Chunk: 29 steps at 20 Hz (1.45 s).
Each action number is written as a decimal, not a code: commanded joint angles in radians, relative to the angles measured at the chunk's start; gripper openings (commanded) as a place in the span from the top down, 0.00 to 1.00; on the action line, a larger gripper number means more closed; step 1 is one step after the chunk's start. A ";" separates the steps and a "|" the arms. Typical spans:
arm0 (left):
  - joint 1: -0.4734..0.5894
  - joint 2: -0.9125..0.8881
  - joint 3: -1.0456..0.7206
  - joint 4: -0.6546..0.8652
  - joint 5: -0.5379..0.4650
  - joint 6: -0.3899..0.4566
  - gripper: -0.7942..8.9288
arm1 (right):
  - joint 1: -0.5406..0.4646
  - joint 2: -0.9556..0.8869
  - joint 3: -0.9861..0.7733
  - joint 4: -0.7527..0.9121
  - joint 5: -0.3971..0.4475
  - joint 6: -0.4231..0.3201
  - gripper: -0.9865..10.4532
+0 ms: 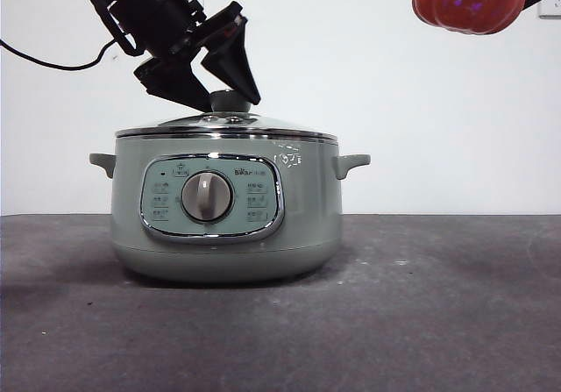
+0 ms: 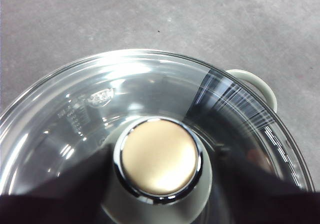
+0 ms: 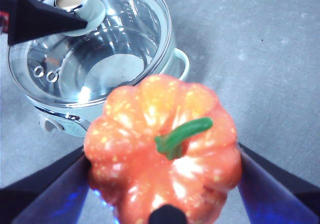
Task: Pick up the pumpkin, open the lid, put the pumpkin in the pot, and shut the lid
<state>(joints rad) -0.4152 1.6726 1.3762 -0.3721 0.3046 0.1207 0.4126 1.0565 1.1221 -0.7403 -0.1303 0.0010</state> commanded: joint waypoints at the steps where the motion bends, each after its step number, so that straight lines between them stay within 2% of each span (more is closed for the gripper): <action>1: -0.003 0.009 0.001 0.004 0.002 0.010 0.91 | 0.002 0.001 0.000 0.005 0.002 0.007 0.92; 2: -0.003 0.009 0.001 0.004 0.003 0.010 0.93 | 0.002 0.001 0.000 0.005 0.002 0.007 0.92; 9: -0.003 -0.011 0.001 0.006 0.010 0.010 0.93 | 0.002 0.002 0.000 0.006 0.000 0.007 0.92; 17: 0.018 -0.176 0.006 -0.012 -0.017 0.007 0.93 | 0.002 0.004 0.000 0.037 -0.002 0.008 0.92; 23: 0.057 -0.417 0.006 -0.159 -0.054 0.007 0.93 | 0.045 0.073 0.011 0.199 -0.053 0.008 0.92; 27: 0.082 -0.585 0.006 -0.294 -0.080 0.007 0.93 | 0.105 0.240 0.105 0.253 -0.053 0.004 0.92; 29: 0.088 -0.659 0.006 -0.358 -0.125 0.007 0.93 | 0.134 0.351 0.187 0.255 -0.053 -0.005 0.92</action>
<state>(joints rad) -0.3313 1.0256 1.3754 -0.7731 0.1806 0.1276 0.5426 1.3891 1.3006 -0.4931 -0.1829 0.0010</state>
